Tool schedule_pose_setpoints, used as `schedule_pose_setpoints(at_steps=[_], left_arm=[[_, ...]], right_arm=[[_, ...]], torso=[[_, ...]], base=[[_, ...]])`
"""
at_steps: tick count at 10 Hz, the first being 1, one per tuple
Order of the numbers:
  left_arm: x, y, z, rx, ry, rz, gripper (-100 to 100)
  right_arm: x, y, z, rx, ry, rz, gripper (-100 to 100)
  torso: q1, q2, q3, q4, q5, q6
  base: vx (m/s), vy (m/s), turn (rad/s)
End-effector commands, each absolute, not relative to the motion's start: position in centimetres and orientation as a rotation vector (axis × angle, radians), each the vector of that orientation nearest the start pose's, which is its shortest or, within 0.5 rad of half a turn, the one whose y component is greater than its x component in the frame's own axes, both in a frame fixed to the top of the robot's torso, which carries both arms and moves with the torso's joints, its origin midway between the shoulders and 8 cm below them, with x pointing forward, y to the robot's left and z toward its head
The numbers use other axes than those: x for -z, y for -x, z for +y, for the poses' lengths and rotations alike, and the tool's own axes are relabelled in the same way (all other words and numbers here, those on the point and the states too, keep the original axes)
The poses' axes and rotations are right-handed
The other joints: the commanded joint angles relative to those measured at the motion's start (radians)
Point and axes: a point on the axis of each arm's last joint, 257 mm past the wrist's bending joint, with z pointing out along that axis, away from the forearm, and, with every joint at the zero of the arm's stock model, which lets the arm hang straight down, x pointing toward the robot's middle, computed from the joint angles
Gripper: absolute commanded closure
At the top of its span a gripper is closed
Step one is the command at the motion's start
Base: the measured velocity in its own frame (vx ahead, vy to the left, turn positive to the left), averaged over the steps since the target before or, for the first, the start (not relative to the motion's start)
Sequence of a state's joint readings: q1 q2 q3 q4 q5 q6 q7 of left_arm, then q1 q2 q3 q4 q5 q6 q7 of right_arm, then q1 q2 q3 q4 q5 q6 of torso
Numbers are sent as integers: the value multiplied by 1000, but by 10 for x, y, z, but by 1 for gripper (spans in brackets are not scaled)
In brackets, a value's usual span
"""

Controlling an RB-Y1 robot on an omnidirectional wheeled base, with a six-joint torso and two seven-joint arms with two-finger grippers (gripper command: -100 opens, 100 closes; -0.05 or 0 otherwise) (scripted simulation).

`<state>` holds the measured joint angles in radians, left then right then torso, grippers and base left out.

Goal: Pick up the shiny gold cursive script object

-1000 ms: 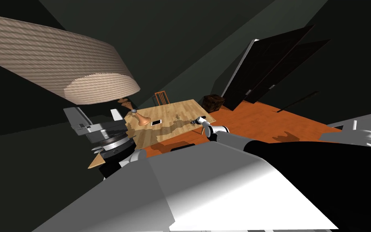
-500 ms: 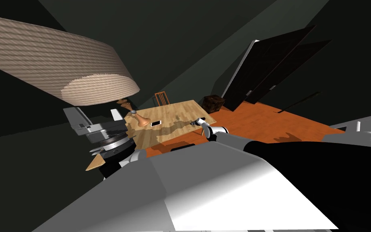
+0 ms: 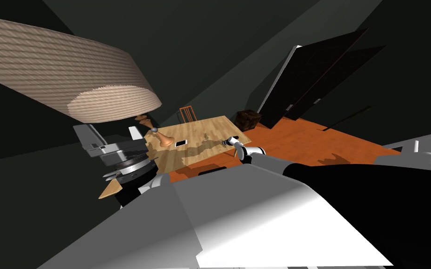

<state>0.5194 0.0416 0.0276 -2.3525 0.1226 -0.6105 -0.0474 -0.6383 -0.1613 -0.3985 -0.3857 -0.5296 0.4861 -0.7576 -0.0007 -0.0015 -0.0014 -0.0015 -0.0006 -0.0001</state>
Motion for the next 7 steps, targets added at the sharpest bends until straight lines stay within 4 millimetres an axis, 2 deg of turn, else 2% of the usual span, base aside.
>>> schedule_pose_setpoints(at_steps=[1,2,4,6,7], left_arm=[[-70,-303,293,1337,550,465,0],[-70,-303,293,1337,550,465,0],[-70,-303,293,1337,550,465,0],[-70,-303,293,1337,550,465,0],[-70,-303,293,1337,550,465,0]], right_arm=[[489,-535,-251,959,2877,-269,0],[483,-539,-255,955,2876,-272,100],[473,-548,-259,974,2873,-276,100],[476,-544,-258,958,2875,-272,100],[477,-544,-258,957,2875,-274,0]], torso=[[0,0,0,0,0,0],[0,0,0,0,0,0],[2,5,3,1,1,1],[0,3,2,1,0,0],[0,2,1,0,0,0]], base=[[0,0,0],[-40,19,-8],[-75,32,-17],[-21,2,4],[0,0,0]])
